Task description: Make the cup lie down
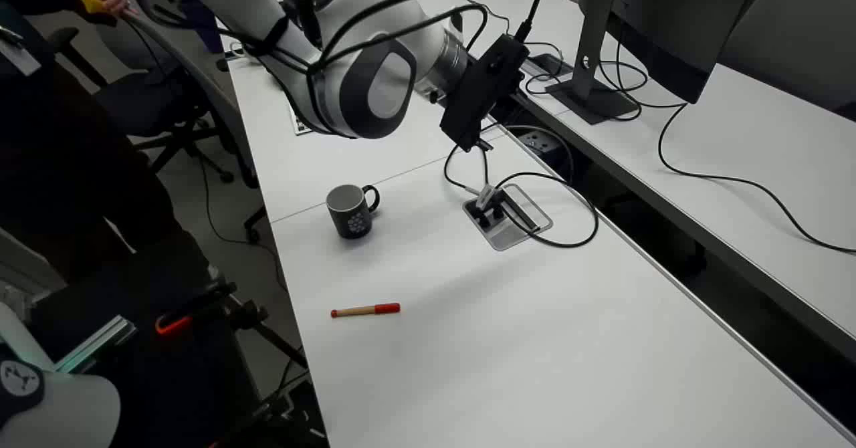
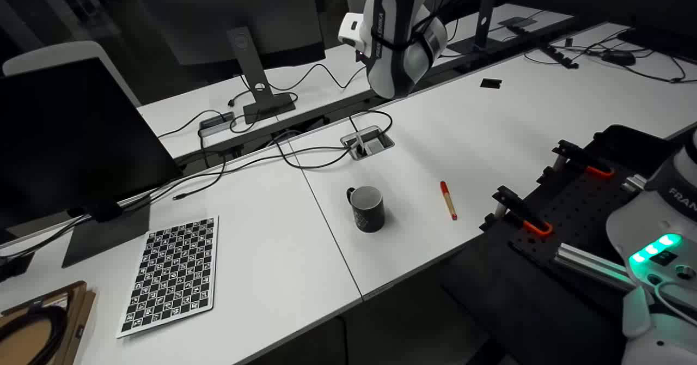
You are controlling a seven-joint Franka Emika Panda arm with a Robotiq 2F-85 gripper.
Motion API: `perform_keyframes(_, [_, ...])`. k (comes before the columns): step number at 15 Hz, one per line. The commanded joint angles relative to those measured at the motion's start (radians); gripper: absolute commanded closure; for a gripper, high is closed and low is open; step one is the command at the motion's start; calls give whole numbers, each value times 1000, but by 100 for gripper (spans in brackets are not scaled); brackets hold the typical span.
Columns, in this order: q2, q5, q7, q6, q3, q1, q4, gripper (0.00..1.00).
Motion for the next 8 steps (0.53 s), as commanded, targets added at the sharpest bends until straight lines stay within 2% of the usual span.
perform_keyframes(1, [2,-39,38,1,-13,3,0,0])
perform_keyframes(3, [-25,-94,33,-10,35,-39,-7,0])
perform_keyframes(8, [-75,-301,5,-39,228,-206,-25,0])
